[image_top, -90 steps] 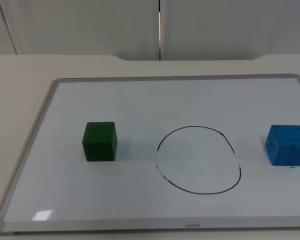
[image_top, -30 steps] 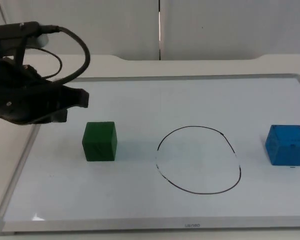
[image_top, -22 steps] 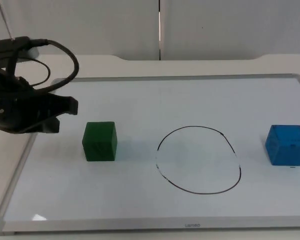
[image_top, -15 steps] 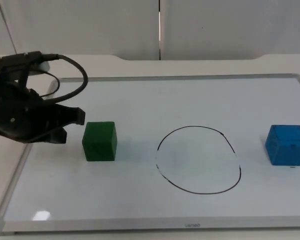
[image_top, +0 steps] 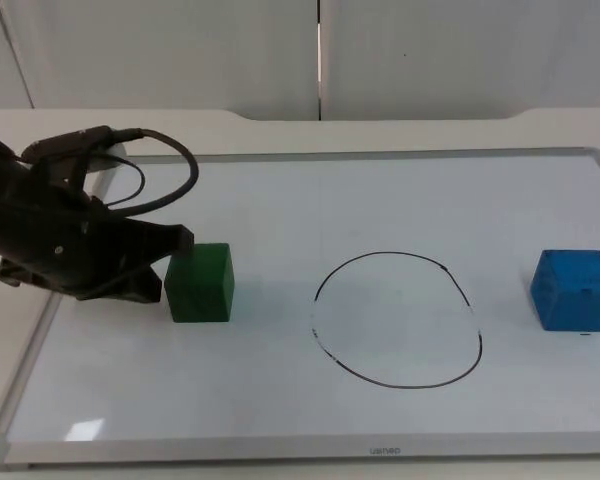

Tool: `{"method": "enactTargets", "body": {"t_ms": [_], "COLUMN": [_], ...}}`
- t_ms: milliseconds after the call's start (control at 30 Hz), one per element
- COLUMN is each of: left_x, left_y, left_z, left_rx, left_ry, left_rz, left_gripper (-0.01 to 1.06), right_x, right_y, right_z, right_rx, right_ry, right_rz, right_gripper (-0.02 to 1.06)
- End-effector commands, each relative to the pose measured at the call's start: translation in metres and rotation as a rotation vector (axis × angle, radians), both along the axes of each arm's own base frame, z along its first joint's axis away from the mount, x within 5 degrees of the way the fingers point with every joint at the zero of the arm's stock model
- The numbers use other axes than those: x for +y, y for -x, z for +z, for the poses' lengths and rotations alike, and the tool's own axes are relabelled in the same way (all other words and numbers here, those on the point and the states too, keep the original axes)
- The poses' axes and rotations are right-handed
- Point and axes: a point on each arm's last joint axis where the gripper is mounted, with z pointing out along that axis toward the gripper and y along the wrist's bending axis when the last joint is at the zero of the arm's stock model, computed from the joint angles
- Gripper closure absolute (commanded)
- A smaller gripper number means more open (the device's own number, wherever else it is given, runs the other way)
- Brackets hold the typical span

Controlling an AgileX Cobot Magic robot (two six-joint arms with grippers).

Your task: Push the two cubes into the marked area.

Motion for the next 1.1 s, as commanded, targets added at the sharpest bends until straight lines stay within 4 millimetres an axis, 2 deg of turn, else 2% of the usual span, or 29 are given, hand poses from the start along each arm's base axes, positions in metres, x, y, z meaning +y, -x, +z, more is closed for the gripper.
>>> {"method": "enactTargets", "body": {"t_ms": [0,533,1067], "left_x": [-0.002,-0.006,-0.013], "left_y": [-0.002,-0.005,-0.005], "left_z": [-0.001,-0.004,-0.001], "left_rx": [0.0,-0.038,-0.039], "left_ry": [0.009,-0.022,0.071], "left_rz": [0.005,0.018,0.013], "left_gripper": [1.05,1.05,1.05], "right_x": [0.0,0.0,0.0], "right_y": [0.0,0.0,0.0], "right_z": [0.001,0.001,0.001], "right_rx": [-0.015,-0.015,-0.015], "right_ry": [-0.002,-0.002,0.0], "right_rz": [-0.008,-0.008,-0.01], "right_gripper": [-0.01,-0.01,-0.01]}}
